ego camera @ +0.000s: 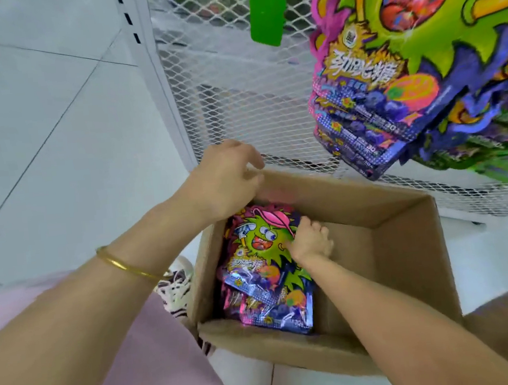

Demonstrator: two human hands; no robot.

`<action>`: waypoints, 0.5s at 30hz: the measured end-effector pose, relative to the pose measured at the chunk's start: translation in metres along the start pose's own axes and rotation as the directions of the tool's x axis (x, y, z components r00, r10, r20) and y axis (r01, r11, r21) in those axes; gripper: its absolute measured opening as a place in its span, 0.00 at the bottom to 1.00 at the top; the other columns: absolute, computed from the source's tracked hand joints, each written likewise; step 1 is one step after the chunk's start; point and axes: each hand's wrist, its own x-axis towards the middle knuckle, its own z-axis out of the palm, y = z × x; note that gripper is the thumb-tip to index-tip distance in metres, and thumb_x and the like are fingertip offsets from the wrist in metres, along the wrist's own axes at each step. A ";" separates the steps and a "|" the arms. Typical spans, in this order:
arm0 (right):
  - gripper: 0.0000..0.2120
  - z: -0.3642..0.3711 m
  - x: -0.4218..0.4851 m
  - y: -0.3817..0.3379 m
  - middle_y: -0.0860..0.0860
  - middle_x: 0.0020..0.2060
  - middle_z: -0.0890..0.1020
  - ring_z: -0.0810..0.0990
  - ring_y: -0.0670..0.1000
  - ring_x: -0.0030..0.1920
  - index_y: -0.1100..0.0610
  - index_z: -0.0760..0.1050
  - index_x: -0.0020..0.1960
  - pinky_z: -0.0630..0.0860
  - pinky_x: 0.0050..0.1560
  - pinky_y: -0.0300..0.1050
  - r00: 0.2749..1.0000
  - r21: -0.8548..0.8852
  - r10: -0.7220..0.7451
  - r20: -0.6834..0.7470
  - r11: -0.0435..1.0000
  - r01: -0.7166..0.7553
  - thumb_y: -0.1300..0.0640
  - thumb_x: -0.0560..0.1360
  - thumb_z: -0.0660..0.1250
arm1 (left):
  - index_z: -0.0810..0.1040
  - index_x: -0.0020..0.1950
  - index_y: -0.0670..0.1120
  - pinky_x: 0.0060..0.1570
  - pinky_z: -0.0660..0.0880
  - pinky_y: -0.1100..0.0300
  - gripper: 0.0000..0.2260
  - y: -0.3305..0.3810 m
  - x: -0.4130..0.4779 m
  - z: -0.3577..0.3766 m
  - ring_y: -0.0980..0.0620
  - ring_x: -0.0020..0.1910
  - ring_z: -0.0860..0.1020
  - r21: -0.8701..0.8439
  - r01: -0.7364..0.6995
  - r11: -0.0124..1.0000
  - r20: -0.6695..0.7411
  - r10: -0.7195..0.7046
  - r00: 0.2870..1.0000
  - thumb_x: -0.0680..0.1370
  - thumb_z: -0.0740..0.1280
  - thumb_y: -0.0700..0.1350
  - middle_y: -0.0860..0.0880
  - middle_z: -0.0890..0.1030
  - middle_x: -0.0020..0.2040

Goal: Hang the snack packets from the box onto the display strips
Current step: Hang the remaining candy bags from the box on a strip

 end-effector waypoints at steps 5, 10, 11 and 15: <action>0.20 -0.010 0.012 0.006 0.58 0.59 0.76 0.73 0.60 0.62 0.59 0.70 0.59 0.70 0.58 0.50 0.996 0.197 0.085 -0.005 0.977 -0.083 0.52 0.71 0.70 | 0.77 0.58 0.44 0.65 0.64 0.54 0.12 0.000 0.003 0.002 0.46 0.62 0.71 -0.004 0.003 1.000 0.011 -0.003 1.000 0.76 0.62 0.43 0.44 0.77 0.60; 0.14 -0.028 0.010 0.012 0.53 0.35 0.73 0.70 0.52 0.41 0.55 0.67 0.33 0.62 0.38 0.42 0.985 0.447 -0.165 0.051 0.886 0.125 0.58 0.73 0.69 | 0.77 0.59 0.44 0.64 0.64 0.55 0.12 0.001 0.003 0.005 0.45 0.62 0.72 0.025 0.022 0.999 0.048 -0.023 0.999 0.76 0.63 0.43 0.43 0.77 0.60; 0.09 -0.033 0.005 0.012 0.53 0.36 0.73 0.71 0.51 0.41 0.57 0.70 0.37 0.64 0.38 0.42 0.976 0.546 -0.213 0.051 0.824 0.151 0.61 0.73 0.69 | 0.77 0.59 0.43 0.64 0.65 0.55 0.12 0.002 0.002 0.005 0.45 0.62 0.72 0.038 0.026 0.999 0.067 -0.028 0.997 0.76 0.63 0.43 0.43 0.78 0.60; 0.07 -0.065 -0.024 0.012 0.52 0.43 0.78 0.75 0.47 0.43 0.63 0.75 0.52 0.69 0.37 0.28 0.925 0.773 -0.374 0.067 0.605 0.189 0.66 0.74 0.66 | 0.75 0.61 0.42 0.58 0.67 0.57 0.15 0.000 -0.001 0.008 0.44 0.60 0.73 0.084 0.033 0.996 0.145 -0.045 0.988 0.75 0.65 0.42 0.43 0.78 0.60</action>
